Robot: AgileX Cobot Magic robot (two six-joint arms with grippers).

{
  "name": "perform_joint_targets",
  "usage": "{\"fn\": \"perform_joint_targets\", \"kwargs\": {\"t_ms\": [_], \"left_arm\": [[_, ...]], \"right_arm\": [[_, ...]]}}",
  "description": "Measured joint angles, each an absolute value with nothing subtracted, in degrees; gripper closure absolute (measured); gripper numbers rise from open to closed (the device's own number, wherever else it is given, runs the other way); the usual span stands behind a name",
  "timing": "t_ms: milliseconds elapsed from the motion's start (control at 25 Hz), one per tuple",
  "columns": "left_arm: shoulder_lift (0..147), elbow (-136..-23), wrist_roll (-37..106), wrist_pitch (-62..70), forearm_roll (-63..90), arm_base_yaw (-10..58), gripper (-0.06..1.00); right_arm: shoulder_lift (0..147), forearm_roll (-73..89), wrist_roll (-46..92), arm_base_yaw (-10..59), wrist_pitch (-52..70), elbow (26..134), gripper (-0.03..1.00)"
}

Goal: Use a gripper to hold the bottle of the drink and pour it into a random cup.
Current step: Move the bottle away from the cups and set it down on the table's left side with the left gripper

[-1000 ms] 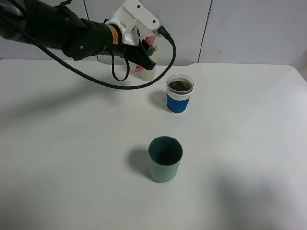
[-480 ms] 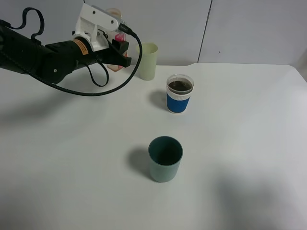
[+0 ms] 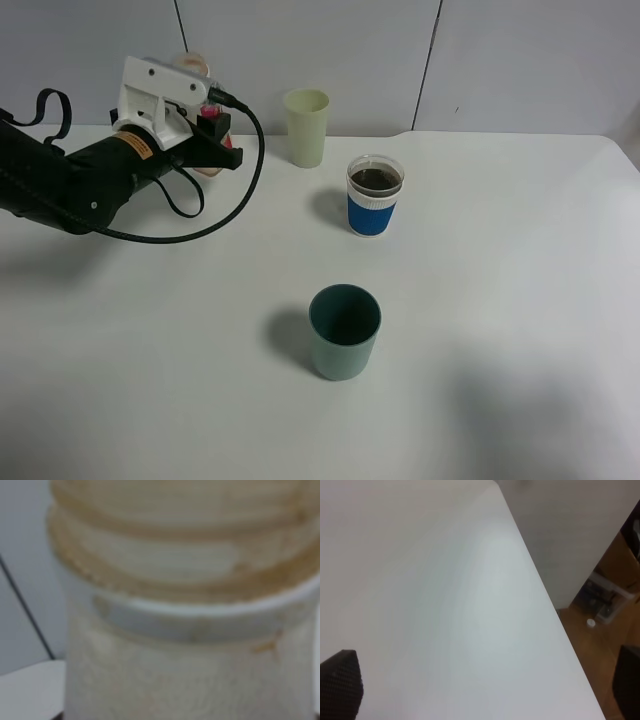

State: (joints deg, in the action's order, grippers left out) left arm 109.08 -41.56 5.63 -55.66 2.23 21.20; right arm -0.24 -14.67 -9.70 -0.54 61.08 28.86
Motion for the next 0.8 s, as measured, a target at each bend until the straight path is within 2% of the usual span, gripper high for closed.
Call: {"fn": "perform_joint_targets", "kwargs": {"t_ms": [440, 800], "left_arm": [[115.47, -39.86, 5.1, -64.3, 4.36, 21.2, 0.6], [118.06, -39.86, 2.58, -65.52, 4.38, 21.2, 0.6]], "right_arm": [[-0.24, -14.67, -9.7, -0.54, 61.08, 28.86, -0.03], [-0.24, -14.67, -9.7, -0.54, 61.08, 28.86, -0.03]]}}
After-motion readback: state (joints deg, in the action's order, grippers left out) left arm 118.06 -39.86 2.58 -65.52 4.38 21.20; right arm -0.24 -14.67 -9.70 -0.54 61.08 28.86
